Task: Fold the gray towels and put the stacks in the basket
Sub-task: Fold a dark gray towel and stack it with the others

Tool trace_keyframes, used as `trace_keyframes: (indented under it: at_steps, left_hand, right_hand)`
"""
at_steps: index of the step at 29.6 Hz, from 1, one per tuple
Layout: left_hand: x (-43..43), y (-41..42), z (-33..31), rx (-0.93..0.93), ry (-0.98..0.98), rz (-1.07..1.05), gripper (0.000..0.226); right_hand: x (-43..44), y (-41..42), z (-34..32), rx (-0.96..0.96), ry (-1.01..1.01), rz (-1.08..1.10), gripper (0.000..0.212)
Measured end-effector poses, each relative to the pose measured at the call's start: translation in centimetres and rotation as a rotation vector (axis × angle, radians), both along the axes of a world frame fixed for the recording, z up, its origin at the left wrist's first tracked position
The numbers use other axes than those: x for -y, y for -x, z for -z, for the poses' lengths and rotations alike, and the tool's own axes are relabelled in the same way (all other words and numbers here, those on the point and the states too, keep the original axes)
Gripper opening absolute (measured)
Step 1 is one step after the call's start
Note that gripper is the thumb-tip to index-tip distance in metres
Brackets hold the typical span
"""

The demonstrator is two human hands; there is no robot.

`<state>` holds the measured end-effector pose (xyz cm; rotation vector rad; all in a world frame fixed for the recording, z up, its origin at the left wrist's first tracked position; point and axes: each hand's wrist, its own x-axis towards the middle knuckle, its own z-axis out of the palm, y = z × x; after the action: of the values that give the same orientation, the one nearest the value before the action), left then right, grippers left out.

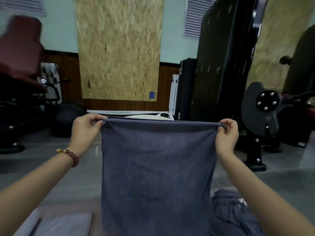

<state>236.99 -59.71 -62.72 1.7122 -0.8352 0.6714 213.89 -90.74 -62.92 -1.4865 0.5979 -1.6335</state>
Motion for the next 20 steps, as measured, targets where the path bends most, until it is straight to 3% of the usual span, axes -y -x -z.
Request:
trace_keyframes:
  at_steps: [8, 15, 20]
  left_hand:
    - [-1.5, 3.0, -11.5, 0.057, 0.032, 0.075, 0.037]
    - [-2.3, 4.5, -13.9, 0.07, 0.02, 0.013, 0.023]
    - [-3.3, 6.3, -13.2, 0.036, 0.035, 0.033, 0.025]
  right_hand:
    - [-0.5, 1.7, -11.4, -0.003, 0.155, 0.078, 0.027]
    - [-0.9, 4.3, -12.6, -0.112, 0.188, 0.106, 0.037]
    - [-0.9, 6.1, -11.4, -0.152, 0.161, 0.071, 0.037]
